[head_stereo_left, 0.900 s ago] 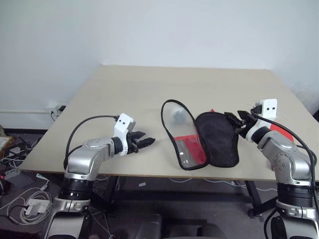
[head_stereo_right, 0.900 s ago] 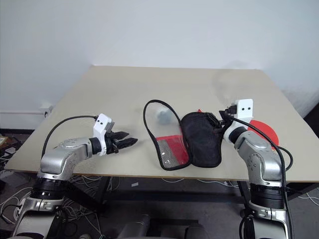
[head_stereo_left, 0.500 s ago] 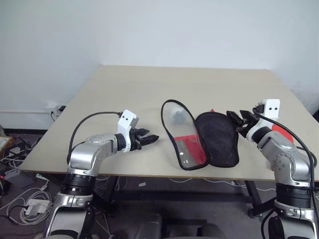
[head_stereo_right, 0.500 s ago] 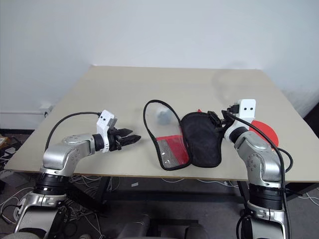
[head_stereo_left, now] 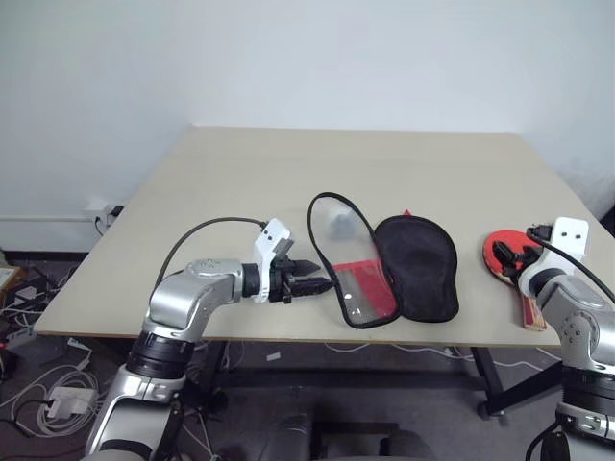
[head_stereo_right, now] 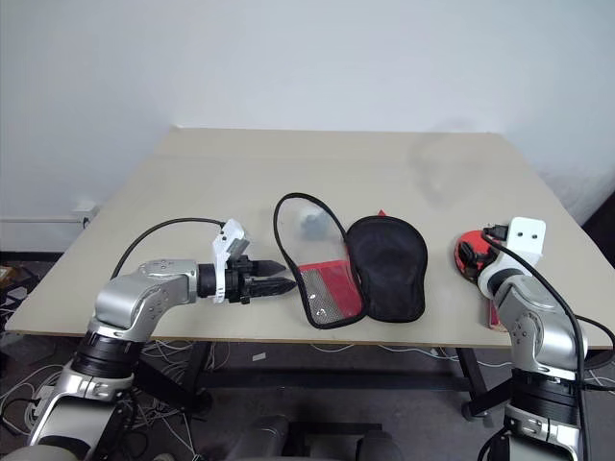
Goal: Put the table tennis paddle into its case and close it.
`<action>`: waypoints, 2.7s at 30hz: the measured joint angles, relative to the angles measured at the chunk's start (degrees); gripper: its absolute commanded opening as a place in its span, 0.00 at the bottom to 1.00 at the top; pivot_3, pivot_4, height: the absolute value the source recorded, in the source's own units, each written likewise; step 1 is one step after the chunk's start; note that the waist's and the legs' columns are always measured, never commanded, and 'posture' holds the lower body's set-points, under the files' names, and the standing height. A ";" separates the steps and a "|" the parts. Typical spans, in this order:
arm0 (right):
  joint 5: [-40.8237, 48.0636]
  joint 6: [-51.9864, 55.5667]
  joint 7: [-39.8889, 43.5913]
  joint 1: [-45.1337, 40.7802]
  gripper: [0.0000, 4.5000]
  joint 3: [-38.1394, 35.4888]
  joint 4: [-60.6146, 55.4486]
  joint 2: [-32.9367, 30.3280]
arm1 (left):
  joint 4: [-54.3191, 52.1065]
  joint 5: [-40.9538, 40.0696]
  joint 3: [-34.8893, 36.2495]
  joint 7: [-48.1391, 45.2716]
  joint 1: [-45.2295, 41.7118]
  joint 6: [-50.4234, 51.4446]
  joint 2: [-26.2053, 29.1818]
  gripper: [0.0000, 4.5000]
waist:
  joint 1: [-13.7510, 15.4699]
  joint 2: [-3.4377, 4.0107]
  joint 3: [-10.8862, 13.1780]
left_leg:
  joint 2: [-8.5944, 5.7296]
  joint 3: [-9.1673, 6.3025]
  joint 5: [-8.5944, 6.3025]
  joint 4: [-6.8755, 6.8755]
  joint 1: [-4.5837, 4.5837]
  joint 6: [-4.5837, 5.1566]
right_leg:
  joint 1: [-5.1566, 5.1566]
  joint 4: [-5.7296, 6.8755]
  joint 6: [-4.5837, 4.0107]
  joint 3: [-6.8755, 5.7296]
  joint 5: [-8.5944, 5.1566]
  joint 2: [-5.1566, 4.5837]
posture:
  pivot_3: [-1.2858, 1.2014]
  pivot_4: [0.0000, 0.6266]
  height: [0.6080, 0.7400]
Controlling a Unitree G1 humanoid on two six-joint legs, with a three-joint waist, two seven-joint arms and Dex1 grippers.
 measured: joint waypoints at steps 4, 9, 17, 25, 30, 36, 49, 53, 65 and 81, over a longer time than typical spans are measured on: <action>-0.83 2.14 -0.79 0.16 0.69 -0.18 2.04 -1.07 | -0.23 0.34 -0.37 0.22 1.91 -0.01 -0.14 0.68 | 0.10 0.00 0.01 | -0.01 -0.01 0.00 0.03 0.00 0.08 | 0.02 0.00 0.00 -0.01 0.00 -0.04 | 0.52 0.00 0.81; -1.22 3.83 -1.14 0.25 0.69 -1.63 3.81 -2.25 | -2.28 0.26 -0.41 -0.48 1.93 -0.14 -0.25 0.68 | 0.05 0.01 0.00 | -0.02 -0.01 -0.07 0.01 0.00 0.22 | 0.02 0.00 0.00 -0.01 0.00 -0.04 | 0.52 0.00 0.81; -2.34 7.12 -1.67 0.42 0.69 -2.37 6.34 -3.29 | -2.52 -1.37 -0.35 -3.82 0.31 -0.58 1.39 0.68 | 0.09 0.00 0.00 | -0.02 -0.03 -0.07 0.04 0.01 0.24 | 0.05 -0.02 0.00 -0.02 0.00 -0.03 | 0.52 0.00 0.81; -2.77 10.91 -1.56 0.20 0.69 -2.58 5.77 -4.53 | -1.18 -1.29 -2.32 -4.45 -0.83 -0.64 1.22 0.68 | 0.15 -0.04 -0.02 | -0.03 -0.04 -0.10 0.04 0.07 0.28 | 0.11 -0.04 0.00 -0.03 0.00 -0.03 | 0.52 0.00 0.81; -2.65 14.90 -1.38 0.37 0.69 -3.21 4.15 -5.59 | 0.48 -1.19 -2.98 -5.02 -1.80 -1.34 0.81 0.68 | 0.33 -0.05 -0.02 | -0.01 -0.07 -0.10 0.05 0.07 0.28 | 0.13 -0.04 0.00 -0.06 0.00 -0.03 | 0.52 0.00 0.81; -1.98 19.72 -1.04 0.81 0.69 -5.04 1.44 -5.47 | 2.51 -1.12 -3.30 -4.67 -2.28 -1.85 -0.61 0.68 | 0.40 -0.07 -0.03 | -0.01 -0.07 -0.12 0.05 0.07 0.31 | 0.14 -0.05 0.00 -0.06 0.00 -0.06 | 0.52 0.00 0.81; -2.81 21.45 -1.34 -0.06 0.69 -4.00 2.09 -3.56 | 4.58 0.04 -4.16 -4.66 -2.62 -2.66 -1.33 0.68 | -0.04 -0.08 -0.03 | 0.01 -0.03 -0.13 0.04 0.09 0.33 | 0.10 -0.03 0.00 0.00 0.00 0.00 | 0.52 0.00 0.81; -3.30 19.58 -1.40 -1.31 0.57 -2.78 3.88 -3.16 | 4.56 0.49 -4.15 -4.64 -2.66 -2.65 -1.29 0.68 | -0.28 -0.10 -0.02 | 0.03 -0.01 -0.13 0.01 0.16 0.33 | 0.13 -0.03 0.00 0.01 0.00 0.03 | 0.52 0.00 0.81; -5.41 16.06 -1.12 -3.68 0.25 1.00 6.52 -2.75 | 4.19 0.49 -4.06 -3.83 -2.66 -1.77 -0.32 0.68 | -1.08 -0.09 -0.01 | 0.04 0.04 -0.13 -0.01 0.20 0.33 | 0.12 -0.01 0.00 0.07 0.00 0.01 | 0.52 0.00 0.81; -5.69 28.17 -6.25 -22.21 0.25 6.77 -4.31 9.87 | 4.14 0.45 -3.97 -3.82 -3.85 -0.99 -0.19 0.68 | -1.07 0.34 0.27 | 0.04 0.10 0.04 -0.15 0.19 0.07 | 0.03 0.02 0.01 0.12 0.00 0.01 | 0.52 0.00 0.81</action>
